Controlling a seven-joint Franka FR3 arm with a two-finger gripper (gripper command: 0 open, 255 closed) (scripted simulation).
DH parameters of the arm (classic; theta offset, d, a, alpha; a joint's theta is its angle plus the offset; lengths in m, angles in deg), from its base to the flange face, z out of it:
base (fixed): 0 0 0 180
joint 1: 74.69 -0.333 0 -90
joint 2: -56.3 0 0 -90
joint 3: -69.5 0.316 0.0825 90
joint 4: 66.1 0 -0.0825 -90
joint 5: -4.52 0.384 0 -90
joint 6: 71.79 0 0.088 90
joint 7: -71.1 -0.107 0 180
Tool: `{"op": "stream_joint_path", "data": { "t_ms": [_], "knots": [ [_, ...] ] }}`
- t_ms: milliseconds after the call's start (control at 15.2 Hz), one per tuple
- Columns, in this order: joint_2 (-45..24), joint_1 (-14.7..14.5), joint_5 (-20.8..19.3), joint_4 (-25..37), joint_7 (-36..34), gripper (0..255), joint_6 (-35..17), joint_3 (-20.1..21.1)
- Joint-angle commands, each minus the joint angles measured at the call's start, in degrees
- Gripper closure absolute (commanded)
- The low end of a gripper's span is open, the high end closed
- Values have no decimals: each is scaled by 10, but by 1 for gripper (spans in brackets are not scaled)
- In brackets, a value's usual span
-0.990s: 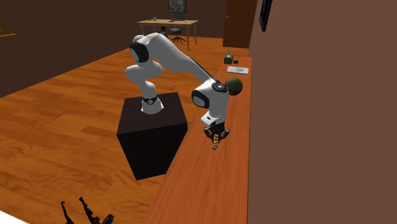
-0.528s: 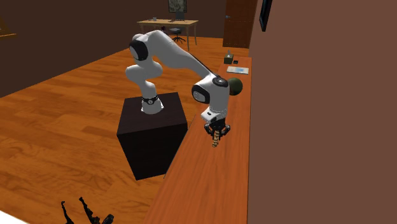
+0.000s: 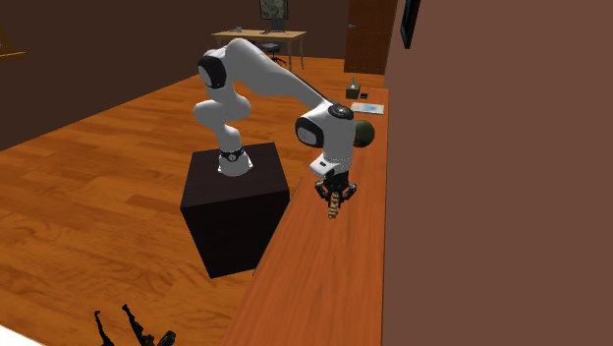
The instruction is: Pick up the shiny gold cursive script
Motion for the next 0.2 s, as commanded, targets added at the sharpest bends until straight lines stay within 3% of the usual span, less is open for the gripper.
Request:
{"op": "stream_joint_path", "data": {
  "t_ms": [0,132],
  "knots": [
    [6,0,3,8,1,255,14,2],
    [6,0,3,9,1,255,15,2]
  ]
}}
